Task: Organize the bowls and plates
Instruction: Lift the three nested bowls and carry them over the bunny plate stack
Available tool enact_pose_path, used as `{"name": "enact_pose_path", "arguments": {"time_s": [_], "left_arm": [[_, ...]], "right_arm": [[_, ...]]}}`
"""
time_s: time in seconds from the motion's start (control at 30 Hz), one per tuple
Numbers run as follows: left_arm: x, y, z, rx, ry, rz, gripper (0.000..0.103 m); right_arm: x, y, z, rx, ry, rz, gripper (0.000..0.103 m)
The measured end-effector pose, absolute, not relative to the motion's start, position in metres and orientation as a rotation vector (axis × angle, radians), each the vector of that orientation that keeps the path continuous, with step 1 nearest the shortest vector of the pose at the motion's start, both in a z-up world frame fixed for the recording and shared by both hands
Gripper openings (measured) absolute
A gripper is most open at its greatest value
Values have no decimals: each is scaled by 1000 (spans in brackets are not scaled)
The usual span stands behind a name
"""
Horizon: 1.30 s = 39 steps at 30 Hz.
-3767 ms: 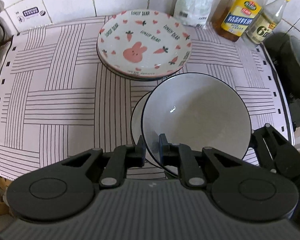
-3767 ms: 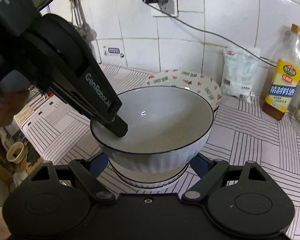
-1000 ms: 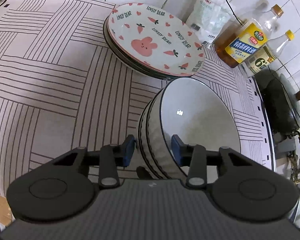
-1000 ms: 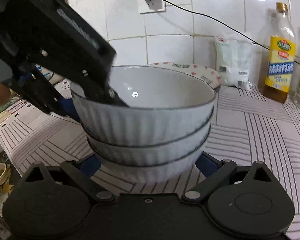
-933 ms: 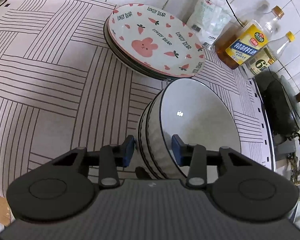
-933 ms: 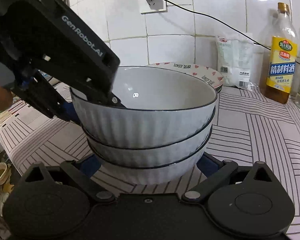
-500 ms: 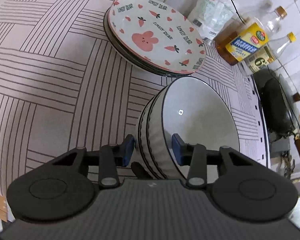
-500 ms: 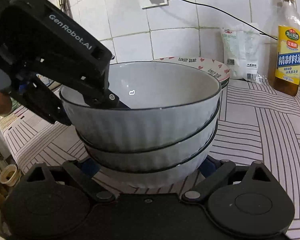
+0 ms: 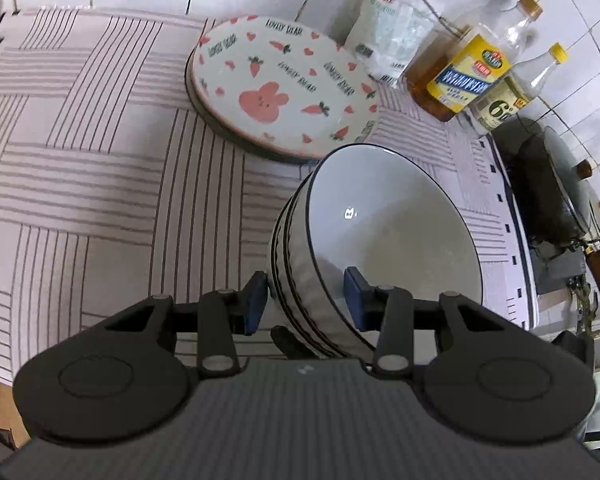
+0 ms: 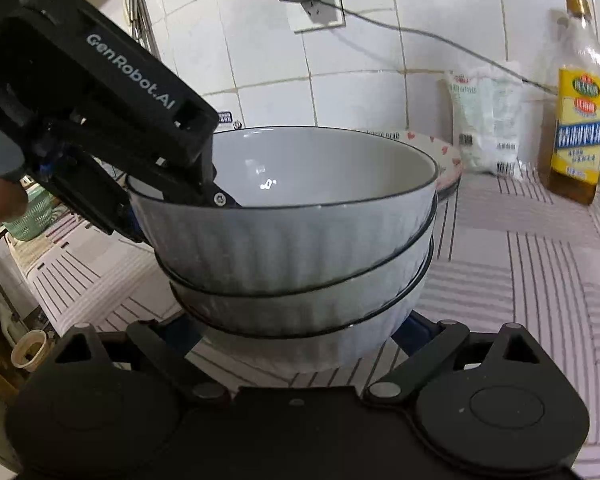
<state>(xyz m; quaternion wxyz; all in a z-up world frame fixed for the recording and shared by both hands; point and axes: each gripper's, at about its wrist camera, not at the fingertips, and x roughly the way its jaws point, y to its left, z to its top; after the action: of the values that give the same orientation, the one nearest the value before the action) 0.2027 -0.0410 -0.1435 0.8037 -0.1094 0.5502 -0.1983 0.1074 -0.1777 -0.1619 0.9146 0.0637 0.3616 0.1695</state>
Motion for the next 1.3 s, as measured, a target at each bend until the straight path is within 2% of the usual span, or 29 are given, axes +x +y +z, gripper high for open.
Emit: {"name": "enact_pose_path", "arguments": {"time_s": [0.5, 0.8, 1.3], "left_arm": [[272, -57, -101, -217, 1091, -370, 40], [312, -61, -114, -252, 1048, -295, 40], [349, -70, -148, -204, 1138, -198, 41]], "right_arm": [[188, -200, -131, 110, 677, 378, 97], [246, -207, -140, 54, 660, 446, 96], [289, -200, -181, 4, 727, 529, 96]]}}
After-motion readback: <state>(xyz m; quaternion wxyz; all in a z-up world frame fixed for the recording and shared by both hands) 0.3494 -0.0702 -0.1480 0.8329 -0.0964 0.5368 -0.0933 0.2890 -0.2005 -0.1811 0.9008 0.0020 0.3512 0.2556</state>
